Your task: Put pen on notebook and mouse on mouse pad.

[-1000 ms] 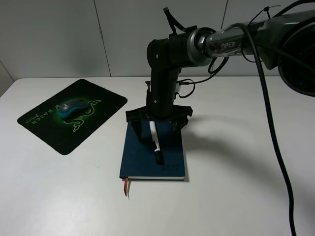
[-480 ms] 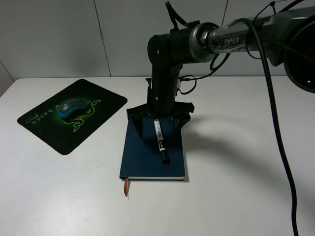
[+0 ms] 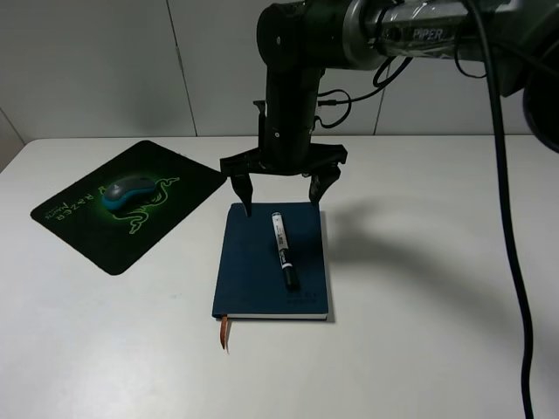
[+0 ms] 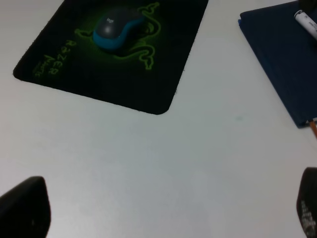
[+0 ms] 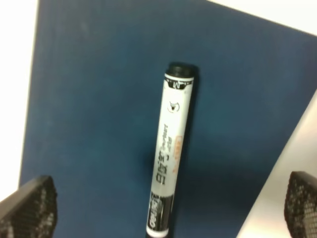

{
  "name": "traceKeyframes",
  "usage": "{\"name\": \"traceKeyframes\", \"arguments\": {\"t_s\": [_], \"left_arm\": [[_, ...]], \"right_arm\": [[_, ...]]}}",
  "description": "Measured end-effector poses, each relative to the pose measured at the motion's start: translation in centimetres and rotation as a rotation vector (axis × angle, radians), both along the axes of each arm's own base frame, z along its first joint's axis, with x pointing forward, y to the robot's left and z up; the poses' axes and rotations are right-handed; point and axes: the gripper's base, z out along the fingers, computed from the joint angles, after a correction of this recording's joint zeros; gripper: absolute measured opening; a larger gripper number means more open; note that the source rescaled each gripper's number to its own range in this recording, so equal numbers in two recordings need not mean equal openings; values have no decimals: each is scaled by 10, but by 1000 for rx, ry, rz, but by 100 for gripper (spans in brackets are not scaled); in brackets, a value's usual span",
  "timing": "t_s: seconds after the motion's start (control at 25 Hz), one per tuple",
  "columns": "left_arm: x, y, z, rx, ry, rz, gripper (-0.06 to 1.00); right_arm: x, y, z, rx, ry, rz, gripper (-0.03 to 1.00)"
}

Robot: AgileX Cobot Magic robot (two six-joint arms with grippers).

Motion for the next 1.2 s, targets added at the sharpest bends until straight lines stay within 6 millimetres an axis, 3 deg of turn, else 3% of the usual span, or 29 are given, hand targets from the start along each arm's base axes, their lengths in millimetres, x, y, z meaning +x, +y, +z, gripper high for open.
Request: {"name": "traceKeyframes", "arguments": {"t_s": [0.28,0.56,0.96,1.2], "left_arm": [[0,0,0,0,0,0,100],[0,0,0,0,0,0,100],[0,0,0,0,0,0,100],[0,0,0,0,0,0,100]], "right_arm": [[-15,0,50,25,-118,70,100],[-55,-10,91,24,-186,216,100],[-123,-66,124,23,-196,323,100],[-163,-105,131,35,-204,339,100]]}}
